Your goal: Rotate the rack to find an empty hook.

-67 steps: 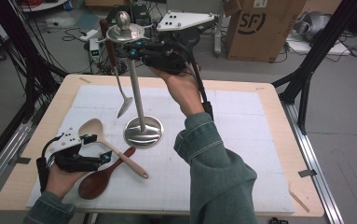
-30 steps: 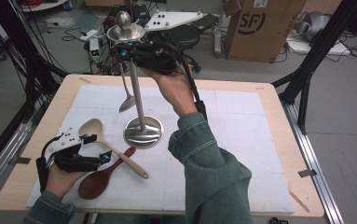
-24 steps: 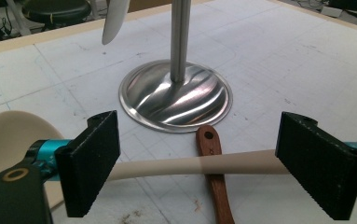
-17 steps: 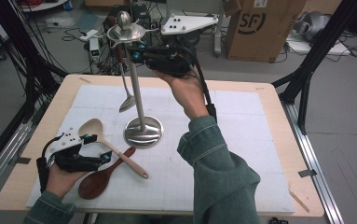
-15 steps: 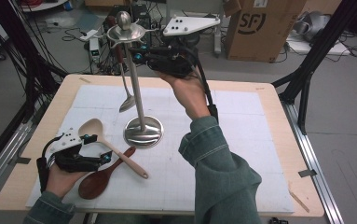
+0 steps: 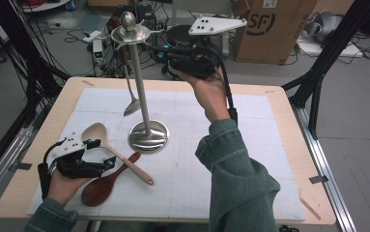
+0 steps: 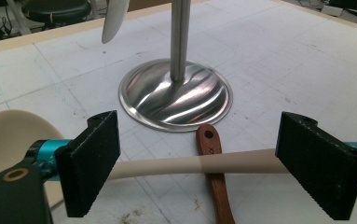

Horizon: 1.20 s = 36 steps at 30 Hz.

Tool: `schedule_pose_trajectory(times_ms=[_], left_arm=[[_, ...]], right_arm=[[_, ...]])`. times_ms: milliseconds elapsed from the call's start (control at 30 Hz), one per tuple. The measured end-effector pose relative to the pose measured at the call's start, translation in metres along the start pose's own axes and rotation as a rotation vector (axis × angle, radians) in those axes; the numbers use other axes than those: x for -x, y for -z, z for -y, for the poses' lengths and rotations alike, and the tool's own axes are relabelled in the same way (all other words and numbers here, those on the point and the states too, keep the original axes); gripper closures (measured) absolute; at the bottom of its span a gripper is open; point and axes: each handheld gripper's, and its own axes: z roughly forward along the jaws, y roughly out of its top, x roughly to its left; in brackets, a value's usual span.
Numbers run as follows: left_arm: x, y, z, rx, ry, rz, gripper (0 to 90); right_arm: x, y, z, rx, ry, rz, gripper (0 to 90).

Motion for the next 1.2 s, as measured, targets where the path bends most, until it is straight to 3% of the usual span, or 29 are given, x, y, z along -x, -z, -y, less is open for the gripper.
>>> schedule_pose_trajectory(times_ms=[1200], left_arm=[[0.0005,0.0001,-0.0001,0.000,-0.001,0.001,14.5]], right_arm=[[0.0011,-0.0027,-0.0057,0.002,0.010,0.029,89.4]])
